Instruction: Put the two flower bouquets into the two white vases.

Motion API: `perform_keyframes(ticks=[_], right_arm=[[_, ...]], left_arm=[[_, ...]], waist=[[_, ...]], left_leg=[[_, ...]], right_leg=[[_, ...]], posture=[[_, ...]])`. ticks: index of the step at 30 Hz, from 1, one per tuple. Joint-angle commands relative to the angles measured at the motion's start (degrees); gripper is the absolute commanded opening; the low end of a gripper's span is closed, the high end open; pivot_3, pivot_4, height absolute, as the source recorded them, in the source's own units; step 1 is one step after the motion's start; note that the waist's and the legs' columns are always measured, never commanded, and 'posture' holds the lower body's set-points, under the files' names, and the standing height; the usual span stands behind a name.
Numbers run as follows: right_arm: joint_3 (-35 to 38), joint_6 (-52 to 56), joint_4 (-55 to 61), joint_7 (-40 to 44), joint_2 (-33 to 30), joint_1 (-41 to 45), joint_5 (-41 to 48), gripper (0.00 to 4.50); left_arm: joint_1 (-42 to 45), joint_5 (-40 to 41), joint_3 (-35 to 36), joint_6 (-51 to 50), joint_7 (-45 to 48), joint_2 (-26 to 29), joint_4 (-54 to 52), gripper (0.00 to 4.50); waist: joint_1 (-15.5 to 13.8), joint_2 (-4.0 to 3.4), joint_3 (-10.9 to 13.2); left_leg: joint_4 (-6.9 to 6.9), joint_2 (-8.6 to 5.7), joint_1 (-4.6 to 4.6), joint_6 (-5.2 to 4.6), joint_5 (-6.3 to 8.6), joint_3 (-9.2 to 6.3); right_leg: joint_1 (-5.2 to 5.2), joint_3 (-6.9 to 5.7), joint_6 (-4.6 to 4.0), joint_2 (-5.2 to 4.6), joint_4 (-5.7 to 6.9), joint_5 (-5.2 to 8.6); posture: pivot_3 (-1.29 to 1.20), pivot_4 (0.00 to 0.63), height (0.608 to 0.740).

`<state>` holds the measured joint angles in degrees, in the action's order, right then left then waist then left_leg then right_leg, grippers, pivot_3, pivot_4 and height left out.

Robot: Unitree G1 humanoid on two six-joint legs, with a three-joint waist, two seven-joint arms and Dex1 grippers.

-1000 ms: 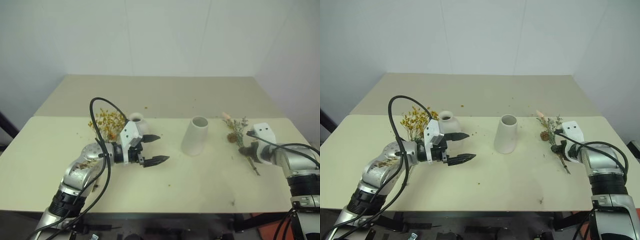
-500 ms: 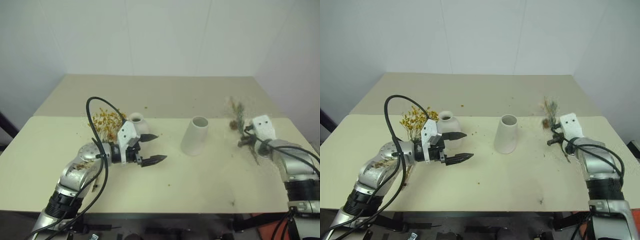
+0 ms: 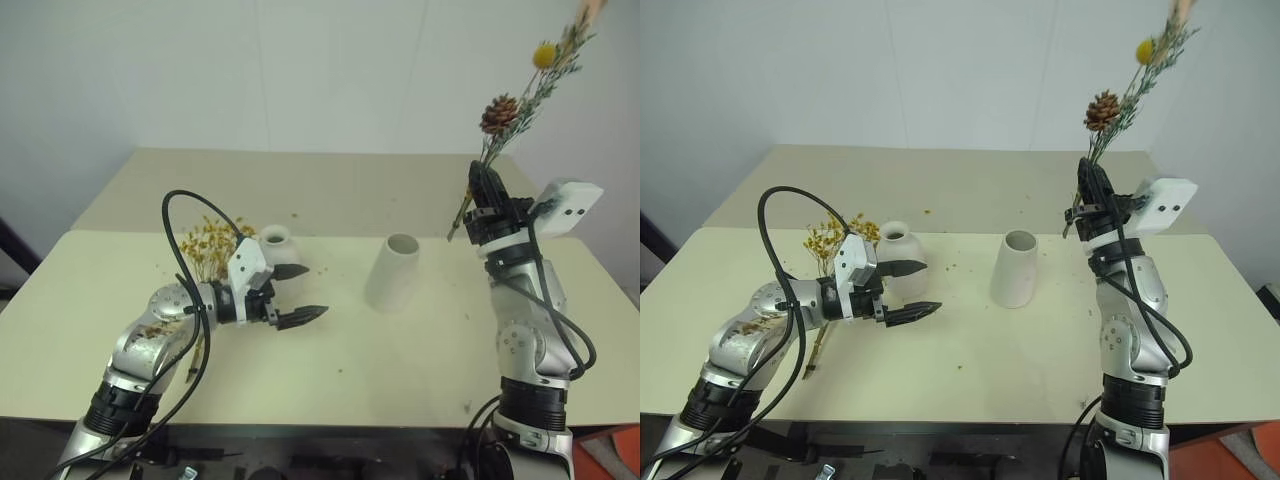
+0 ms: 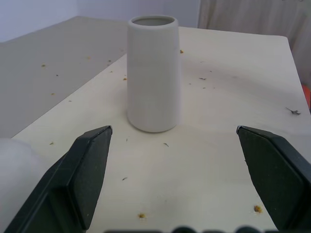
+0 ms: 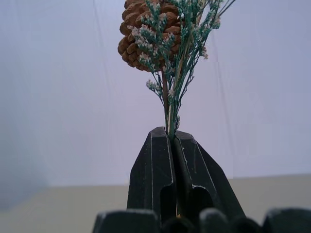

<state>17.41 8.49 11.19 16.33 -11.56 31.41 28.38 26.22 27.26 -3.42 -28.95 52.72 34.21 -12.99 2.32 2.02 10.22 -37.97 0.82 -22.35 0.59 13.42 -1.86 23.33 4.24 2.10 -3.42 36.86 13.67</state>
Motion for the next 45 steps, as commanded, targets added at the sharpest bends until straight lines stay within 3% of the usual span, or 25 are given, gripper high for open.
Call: perform_keyframes(ticks=[1, 11, 30, 41, 45], right_arm=[[-1.31, -3.46, 1.68, 2.24, 0.05, 0.74, 0.53, 0.01], [-4.51, -7.96, -5.95, 3.77, 3.40, 4.07, -0.23, 0.01], [-10.40, -16.59, -9.14, 5.89, 5.71, -2.77, -8.63, 0.01], [-11.65, -15.90, -6.89, 7.39, 5.66, -6.21, -7.91, 0.01], [-11.80, -16.41, -7.01, 7.72, 5.85, -6.50, -7.84, 1.10]], left_arm=[[0.75, 1.24, 1.49, 0.09, -0.12, -0.08, -2.36, 4.50], [-0.26, 1.30, 1.42, 0.04, -1.04, -0.19, -3.18, 4.50], [-1.93, 1.48, 2.15, -0.02, -2.78, 0.79, -5.05, 4.50], [-1.36, 1.05, 1.57, 0.36, -2.50, 0.71, -4.62, 4.50], [-0.62, 1.29, 1.47, 0.23, -2.44, 0.41, -4.42, 4.50]], waist=[[0.13, -0.01, 0.00], [0.31, -0.03, 0.02], [0.29, -0.04, 0.02], [0.33, -0.04, 0.02], [0.31, -0.04, 0.02]], left_leg=[[0.00, 0.01, 0.00, 0.00, 0.00, 0.00], [0.00, 0.03, 0.02, 0.00, 0.00, 0.00], [0.00, 0.02, 0.02, 0.00, 0.00, -0.01], [0.00, 0.02, 0.02, 0.00, 0.00, -0.01], [0.00, 0.03, 0.02, 0.00, 0.00, -0.02]], right_leg=[[0.01, 0.00, 0.00, 0.01, 0.00, 0.00], [0.05, 0.01, -0.03, 0.03, 0.07, 0.00], [0.07, 0.00, -0.03, 0.03, 0.08, 0.00], [0.07, 0.01, -0.04, 0.03, 0.08, 0.00], [0.07, 0.00, -0.04, 0.04, 0.08, 0.00]], posture=[[0.00, 0.150, 0.740], [0.00, 0.150, 0.740], [0.00, 0.150, 0.740], [0.00, 0.150, 0.740], [0.00, 0.150, 0.740]])
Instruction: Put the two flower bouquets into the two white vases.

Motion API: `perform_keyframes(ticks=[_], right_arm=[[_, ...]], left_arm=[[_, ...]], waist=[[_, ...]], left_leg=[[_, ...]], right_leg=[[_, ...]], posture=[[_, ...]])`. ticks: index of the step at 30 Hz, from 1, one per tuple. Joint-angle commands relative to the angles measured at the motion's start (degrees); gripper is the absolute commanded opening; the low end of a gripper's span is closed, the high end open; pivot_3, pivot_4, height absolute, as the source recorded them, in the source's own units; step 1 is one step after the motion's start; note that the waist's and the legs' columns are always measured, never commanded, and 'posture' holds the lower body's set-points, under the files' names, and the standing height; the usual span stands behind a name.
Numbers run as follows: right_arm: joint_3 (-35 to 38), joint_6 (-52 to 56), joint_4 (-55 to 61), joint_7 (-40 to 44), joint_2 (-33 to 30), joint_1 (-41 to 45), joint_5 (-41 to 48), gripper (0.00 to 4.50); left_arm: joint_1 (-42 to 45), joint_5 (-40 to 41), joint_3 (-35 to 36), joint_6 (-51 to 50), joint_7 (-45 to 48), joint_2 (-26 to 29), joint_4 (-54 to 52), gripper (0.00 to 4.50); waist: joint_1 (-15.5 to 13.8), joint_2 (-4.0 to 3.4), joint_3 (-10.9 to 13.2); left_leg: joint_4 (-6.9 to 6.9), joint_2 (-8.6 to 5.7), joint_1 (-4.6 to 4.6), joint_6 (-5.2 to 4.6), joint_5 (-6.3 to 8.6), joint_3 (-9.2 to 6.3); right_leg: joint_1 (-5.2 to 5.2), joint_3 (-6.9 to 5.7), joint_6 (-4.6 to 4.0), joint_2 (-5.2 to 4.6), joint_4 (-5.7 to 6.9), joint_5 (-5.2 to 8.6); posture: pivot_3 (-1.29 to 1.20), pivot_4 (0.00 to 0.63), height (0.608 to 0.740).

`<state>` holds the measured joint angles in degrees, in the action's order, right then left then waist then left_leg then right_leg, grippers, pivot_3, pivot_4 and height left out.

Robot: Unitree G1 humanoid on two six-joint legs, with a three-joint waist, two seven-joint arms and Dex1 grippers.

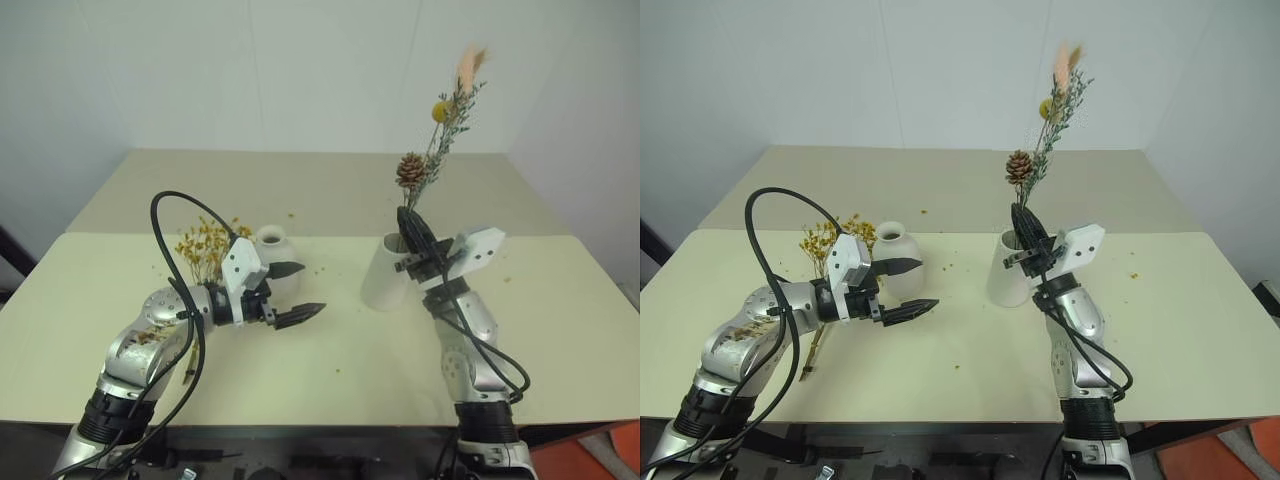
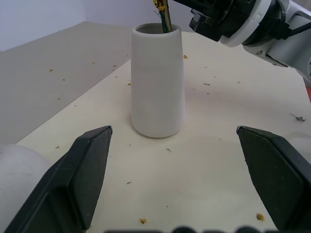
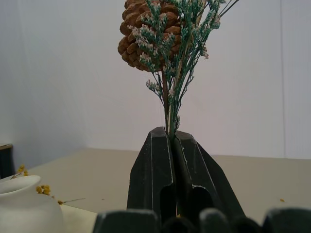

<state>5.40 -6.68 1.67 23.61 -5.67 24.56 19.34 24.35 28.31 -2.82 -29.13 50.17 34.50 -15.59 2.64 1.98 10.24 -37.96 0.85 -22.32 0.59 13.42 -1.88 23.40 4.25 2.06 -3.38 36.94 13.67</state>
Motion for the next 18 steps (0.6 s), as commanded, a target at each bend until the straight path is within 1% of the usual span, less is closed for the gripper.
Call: perform_keyframes(ticks=[1, 6, 8, 9, 10, 11, 15, 18], right_arm=[[0.19, -1.42, 2.63, 0.27, -0.05, 0.34, 0.96, 1.42], [0.20, -1.70, 3.99, -0.45, -0.75, -0.30, -0.26, 3.13], [0.58, -1.31, 5.03, -0.60, -1.60, -1.13, -0.42, 3.73], [0.88, -1.01, 5.54, -0.67, -2.15, -1.61, -0.41, 4.11], [1.25, -0.60, 6.08, -0.69, -2.70, -2.11, -0.15, 4.37], [1.57, -0.19, 6.61, -0.76, -3.48, -2.69, -0.15, 4.44], [3.64, 1.53, 7.44, -3.14, -5.56, -3.73, 0.17, 4.44], [4.79, 3.01, 7.24, -5.69, -6.75, -4.15, -1.35, 4.44]], left_arm=[[1.23, 0.21, 0.88, 0.47, 0.15, 0.16, -1.82, 4.50], [0.66, 0.11, 1.05, 0.64, 0.21, 0.37, -1.95, 4.50], [0.42, 0.14, 1.10, 0.58, 0.07, 0.37, -2.21, 4.50], [0.35, 0.12, 1.11, 0.60, 0.01, 0.36, -2.23, 4.50], [0.30, 0.13, 1.12, 0.57, -0.07, 0.32, -2.28, 4.50], [0.29, 0.09, 1.09, 0.60, -0.13, 0.29, -2.23, 4.50], [0.38, 0.11, 0.95, 0.57, -0.19, 0.09, -2.05, 4.50], [0.57, 0.13, 0.69, 0.65, 0.03, -0.08, -1.80, 4.50]], waist=[[-0.03, 0.00, 0.00], [-0.04, 0.00, 0.00], [-0.05, 0.00, 0.00], [-0.06, 0.00, 0.00], [-0.06, 0.00, 0.00], [-0.07, 0.00, 0.00], [-0.10, 0.00, 0.00], [-0.06, 0.00, 0.00]], left_leg=[[0.00, 0.00, 0.00, 0.00, 0.00, 0.00], [0.00, 0.00, -0.01, 0.00, 0.00, 0.00], [0.00, 0.00, -0.01, 0.00, 0.00, 0.00], [0.00, 0.00, -0.01, 0.00, 0.00, 0.00], [0.00, -0.01, -0.01, 0.00, 0.00, 0.00], [0.00, -0.01, -0.01, 0.00, 0.00, 0.00], [0.00, -0.01, -0.01, 0.00, 0.00, 0.00], [0.00, -0.01, 0.00, 0.00, 0.00, 0.01]], right_leg=[[0.00, 0.00, 0.00, 0.00, 0.00, 0.00], [0.00, 0.00, 0.00, 0.00, -0.01, 0.00], [0.00, 0.00, 0.00, 0.00, -0.01, 0.00], [0.00, 0.00, 0.00, 0.00, -0.01, 0.00], [0.00, 0.00, 0.00, -0.01, -0.01, 0.00], [0.00, 0.00, 0.00, -0.01, -0.02, 0.00], [0.00, 0.00, 0.00, -0.01, -0.02, 0.00], [-0.01, 0.00, 0.00, -0.01, -0.02, 0.00]], posture=[[0.00, 0.150, 0.740], [0.00, 0.150, 0.740], [0.00, 0.150, 0.740], [0.00, 0.150, 0.740], [0.00, 0.150, 0.740], [0.00, 0.150, 0.740], [0.00, 0.150, 0.740], [0.00, 0.150, 0.740]])
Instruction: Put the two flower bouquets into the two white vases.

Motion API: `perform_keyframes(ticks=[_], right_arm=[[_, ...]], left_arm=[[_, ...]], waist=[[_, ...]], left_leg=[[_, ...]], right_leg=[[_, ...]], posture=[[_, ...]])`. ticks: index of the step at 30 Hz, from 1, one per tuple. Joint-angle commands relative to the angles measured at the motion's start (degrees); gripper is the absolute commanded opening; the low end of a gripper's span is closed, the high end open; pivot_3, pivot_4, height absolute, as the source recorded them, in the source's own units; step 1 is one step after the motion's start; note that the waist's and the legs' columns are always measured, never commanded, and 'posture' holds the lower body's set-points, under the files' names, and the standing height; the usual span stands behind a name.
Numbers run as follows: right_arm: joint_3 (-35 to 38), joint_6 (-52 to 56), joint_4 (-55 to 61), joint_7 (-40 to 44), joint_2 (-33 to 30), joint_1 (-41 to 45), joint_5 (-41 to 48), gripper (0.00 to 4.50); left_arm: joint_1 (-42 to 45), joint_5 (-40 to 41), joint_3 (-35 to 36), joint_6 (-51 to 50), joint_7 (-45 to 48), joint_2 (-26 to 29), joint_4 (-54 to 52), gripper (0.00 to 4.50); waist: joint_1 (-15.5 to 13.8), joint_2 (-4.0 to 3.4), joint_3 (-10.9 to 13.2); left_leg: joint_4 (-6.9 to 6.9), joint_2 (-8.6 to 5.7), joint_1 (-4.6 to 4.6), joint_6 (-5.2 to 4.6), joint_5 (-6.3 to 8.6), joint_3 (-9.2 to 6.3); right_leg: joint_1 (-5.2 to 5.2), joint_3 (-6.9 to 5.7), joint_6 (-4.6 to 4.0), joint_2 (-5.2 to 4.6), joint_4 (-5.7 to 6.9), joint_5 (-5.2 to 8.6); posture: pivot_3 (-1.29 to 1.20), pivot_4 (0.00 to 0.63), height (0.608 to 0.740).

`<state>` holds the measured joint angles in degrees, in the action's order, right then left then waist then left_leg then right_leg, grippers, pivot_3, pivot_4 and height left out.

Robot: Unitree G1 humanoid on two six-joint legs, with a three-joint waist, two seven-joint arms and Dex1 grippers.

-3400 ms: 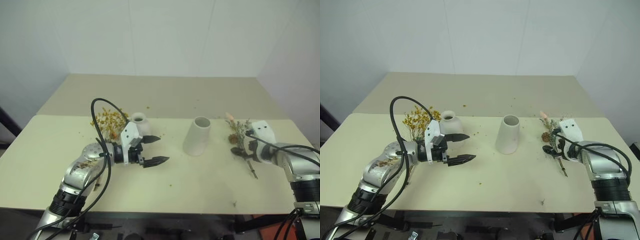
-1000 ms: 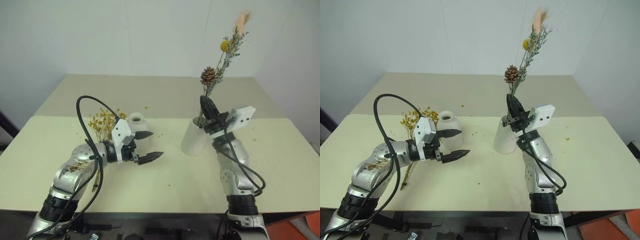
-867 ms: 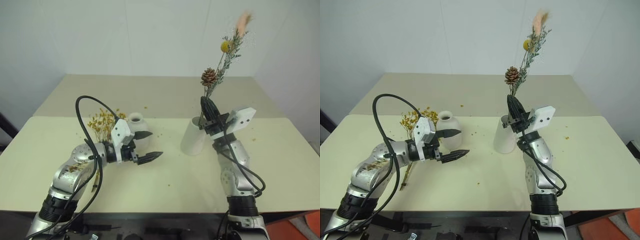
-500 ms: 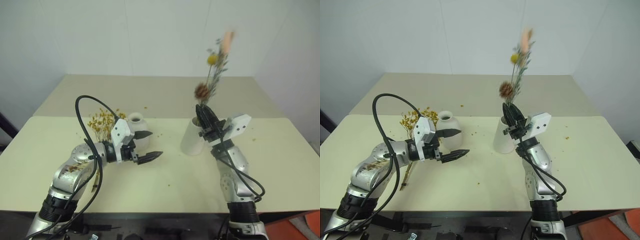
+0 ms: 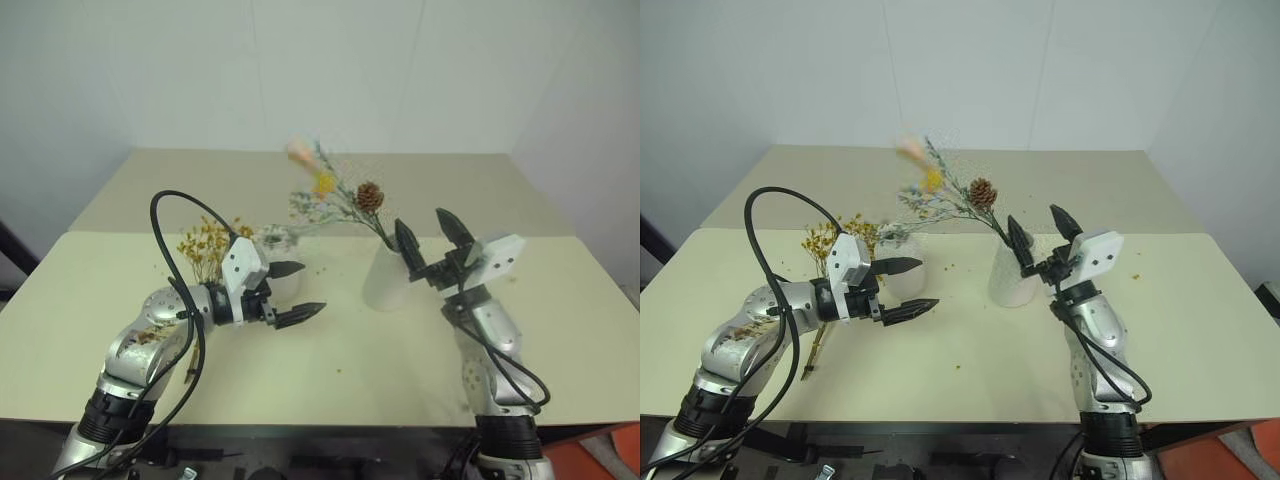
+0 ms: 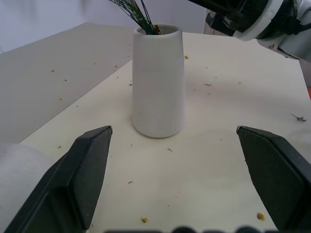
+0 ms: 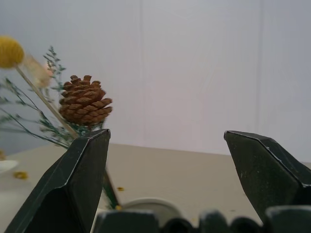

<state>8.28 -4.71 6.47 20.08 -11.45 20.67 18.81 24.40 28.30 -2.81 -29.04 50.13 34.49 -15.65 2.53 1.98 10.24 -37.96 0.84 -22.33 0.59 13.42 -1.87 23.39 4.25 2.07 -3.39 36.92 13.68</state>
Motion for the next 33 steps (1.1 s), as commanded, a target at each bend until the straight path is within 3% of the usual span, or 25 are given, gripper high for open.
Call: perform_keyframes(ticks=[1, 10, 21, 33], right_arm=[[2.15, 1.19, 2.25, -3.32, -1.21, -0.35, -1.79, 4.44], [5.72, 0.86, 3.57, -3.44, -5.14, -2.81, -1.10, 4.44], [9.70, 2.10, 6.68, 10.89, -19.10, -6.51, 5.55, 4.44], [10.21, 12.38, 14.78, 26.86, -32.36, -8.90, 16.16, 4.44]], left_arm=[[0.61, 0.11, 0.57, 0.61, 0.13, -0.14, -1.63, 4.50], [1.01, -0.18, 0.59, 0.88, 0.55, -0.39, -0.96, 4.50], [-0.43, 2.10, 5.92, -0.01, -0.47, 1.70, -1.43, 4.50], [-4.85, 6.67, 13.12, -3.59, -1.82, 5.27, -5.99, 4.50]], waist=[[0.08, 0.00, 0.00], [-0.15, 0.00, 0.00], [0.07, -0.01, 0.01], [-0.26, 0.01, 0.04]], left_leg=[[0.00, 0.00, 0.00, 0.00, 0.00, 0.00], [0.00, -0.01, -0.02, 0.00, 0.00, 0.01], [0.01, 0.00, 0.05, 0.00, 0.00, 0.05], [0.05, 0.02, 0.07, 0.00, 0.00, 0.02]], right_leg=[[0.00, 0.00, 0.00, 0.01, 0.00, 0.00], [0.00, 0.00, 0.00, 0.00, -0.04, 0.01], [-0.12, 0.01, 0.03, 0.00, -0.10, 0.02], [-0.20, -0.03, 0.09, -0.01, -0.17, 0.05]], posture=[[0.00, 0.150, 0.740], [0.00, 0.150, 0.740], [0.00, 0.150, 0.740], [0.00, 0.150, 0.740]])
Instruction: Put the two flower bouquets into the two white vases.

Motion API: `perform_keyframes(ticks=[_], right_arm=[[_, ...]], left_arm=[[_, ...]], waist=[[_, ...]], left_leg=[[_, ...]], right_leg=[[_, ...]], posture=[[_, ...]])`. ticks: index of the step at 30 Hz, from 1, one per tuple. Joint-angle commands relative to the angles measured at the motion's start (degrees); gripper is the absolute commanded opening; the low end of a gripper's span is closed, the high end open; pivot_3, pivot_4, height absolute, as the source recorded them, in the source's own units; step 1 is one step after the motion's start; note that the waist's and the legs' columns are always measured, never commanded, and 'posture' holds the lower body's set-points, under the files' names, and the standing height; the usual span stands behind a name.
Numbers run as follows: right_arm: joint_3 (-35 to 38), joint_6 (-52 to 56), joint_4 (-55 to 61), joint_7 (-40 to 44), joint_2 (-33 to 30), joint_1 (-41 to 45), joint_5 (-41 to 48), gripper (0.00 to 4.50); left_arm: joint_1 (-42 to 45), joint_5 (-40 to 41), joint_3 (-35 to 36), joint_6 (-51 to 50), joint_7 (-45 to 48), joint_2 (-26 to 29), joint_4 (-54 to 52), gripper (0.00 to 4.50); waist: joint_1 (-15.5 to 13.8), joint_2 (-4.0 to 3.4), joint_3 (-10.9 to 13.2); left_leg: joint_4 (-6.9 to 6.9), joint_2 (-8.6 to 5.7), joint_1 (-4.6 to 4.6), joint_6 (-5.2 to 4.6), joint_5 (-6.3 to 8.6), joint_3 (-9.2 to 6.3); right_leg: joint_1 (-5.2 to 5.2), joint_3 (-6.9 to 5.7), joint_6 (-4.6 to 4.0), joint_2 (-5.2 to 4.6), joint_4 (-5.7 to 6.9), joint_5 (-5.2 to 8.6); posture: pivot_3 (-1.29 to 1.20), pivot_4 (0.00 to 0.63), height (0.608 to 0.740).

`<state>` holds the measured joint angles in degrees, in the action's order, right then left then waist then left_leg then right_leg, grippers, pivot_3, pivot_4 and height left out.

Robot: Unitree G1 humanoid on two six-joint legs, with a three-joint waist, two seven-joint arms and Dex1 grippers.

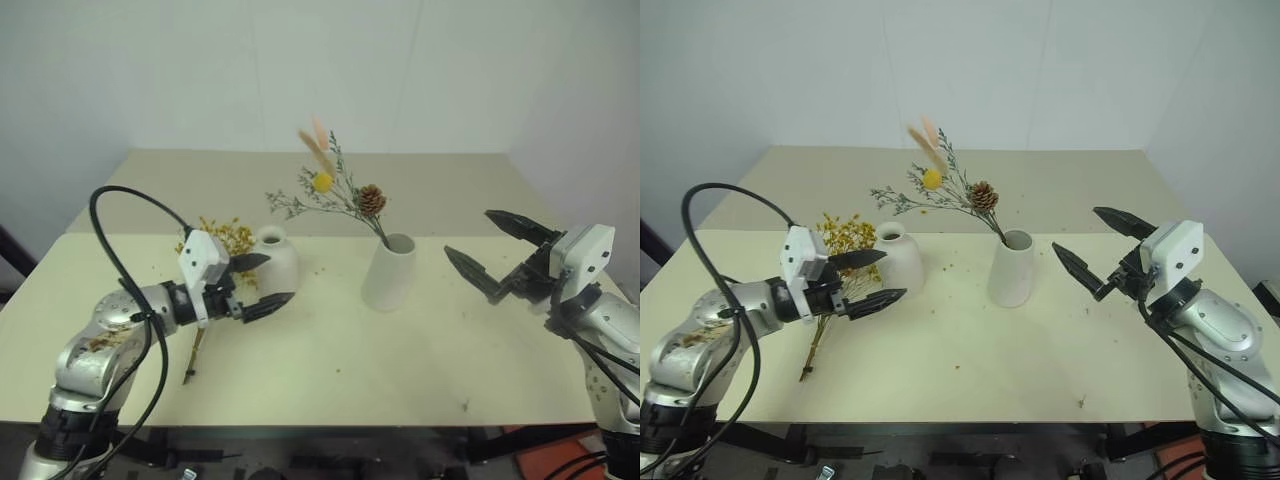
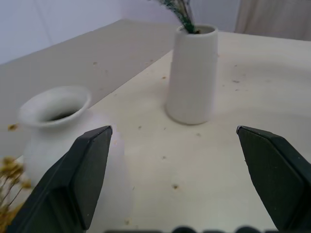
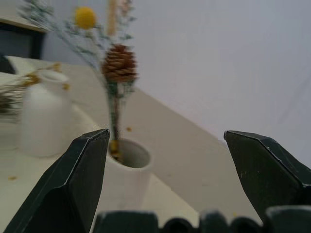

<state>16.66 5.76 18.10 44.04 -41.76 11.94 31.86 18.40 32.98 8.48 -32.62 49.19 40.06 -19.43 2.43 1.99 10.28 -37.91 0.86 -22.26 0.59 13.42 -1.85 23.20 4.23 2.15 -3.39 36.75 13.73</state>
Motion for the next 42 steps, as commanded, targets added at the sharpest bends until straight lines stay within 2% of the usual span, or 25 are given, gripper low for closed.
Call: perform_keyframes(ticks=[1, 5, 10, 18, 23, 31, 38, 42], right_arm=[[1.28, 1.32, 3.17, 3.53, -2.39, -0.22, 2.15, 4.44], [-0.32, 0.99, 2.39, 3.27, -0.89, 0.87, 0.94, 4.44], [-1.54, -0.30, 2.90, 1.26, 1.26, 1.24, -1.98, 4.44], [-0.89, 0.09, 5.53, -1.71, 3.15, -0.15, -4.01, 4.44], [0.22, 0.13, 7.88, -3.74, 3.58, -2.83, -5.05, 4.44], [2.33, 0.06, 11.40, -7.91, 4.40, -7.70, -7.68, 4.44], [2.40, -0.13, 12.67, -10.35, 5.29, -10.15, -9.98, 4.44], [2.75, -0.17, 13.11, -11.04, 5.80, -11.13, -10.21, 4.44]], left_arm=[[2.52, 2.30, 1.30, 0.04, -1.43, -1.28, -1.79, 4.50], [8.99, 0.75, -2.69, 2.11, -1.49, -5.10, 1.39, 4.50], [17.87, -6.11, -8.13, 7.16, -0.49, -8.24, 13.42, 4.50], [31.60, -10.17, -10.97, 18.81, 7.25, -16.19, 37.10, 4.50], [40.62, -10.89, -10.25, 25.26, 12.88, -21.23, 50.94, 4.50], [47.82, -14.54, -11.80, 32.49, 19.50, -26.99, 62.72, 4.50], [52.76, -17.22, -11.92, 36.95, 21.50, -31.56, 69.64, 4.50], [54.73, -19.19, -11.98, 36.87, 20.52, -32.00, 72.23, 4.50]], waist=[[-0.33, 0.01, 0.00], [-1.25, 0.06, 0.03], [-1.38, 0.06, 0.02], [-1.66, 0.07, 0.03], [-1.69, 0.10, 0.05], [-1.48, 0.11, 0.05], [-1.48, 0.14, 0.07], [-1.35, 0.14, 0.07]], left_leg=[[0.00, 0.00, 0.00, 0.00, 0.00, 0.00], [-0.01, -0.02, -0.05, 0.00, 0.00, -0.03], [-0.01, -0.05, -0.04, 0.00, 0.00, -0.02], [-0.01, -0.08, -0.10, 0.00, 0.00, -0.01], [-0.01, -0.11, -0.20, 0.00, 0.00, -0.03], [-0.01, -0.13, -0.25, 0.00, 0.00, -0.03], [-0.03, -0.13, -0.25, -0.01, -0.01, -0.03], [-0.02, -0.14, -0.26, -0.01, 0.00, -0.03]], right_leg=[[-0.01, -0.02, 0.01, -0.01, -0.01, 0.01], [-0.01, -0.08, 0.01, 0.00, -0.08, 0.00], [0.00, -0.06, -0.03, 0.00, -0.06, -0.02], [0.04, -0.06, -0.05, 0.00, -0.07, -0.04], [0.05, -0.08, -0.02, -0.01, -0.17, -0.05], [0.07, -0.07, 0.02, -0.01, -0.20, -0.05], [0.07, -0.06, 0.08, 0.00, -0.19, -0.03], [0.07, -0.05, 0.07, 0.00, -0.22, -0.04]], posture=[[0.00, 0.150, 0.740], [0.00, 0.150, 0.740], [0.00, 0.150, 0.740], [0.00, 0.150, 0.740], [0.00, 0.150, 0.740], [0.00, 0.150, 0.740], [0.00, 0.150, 0.740], [0.00, 0.150, 0.740]])
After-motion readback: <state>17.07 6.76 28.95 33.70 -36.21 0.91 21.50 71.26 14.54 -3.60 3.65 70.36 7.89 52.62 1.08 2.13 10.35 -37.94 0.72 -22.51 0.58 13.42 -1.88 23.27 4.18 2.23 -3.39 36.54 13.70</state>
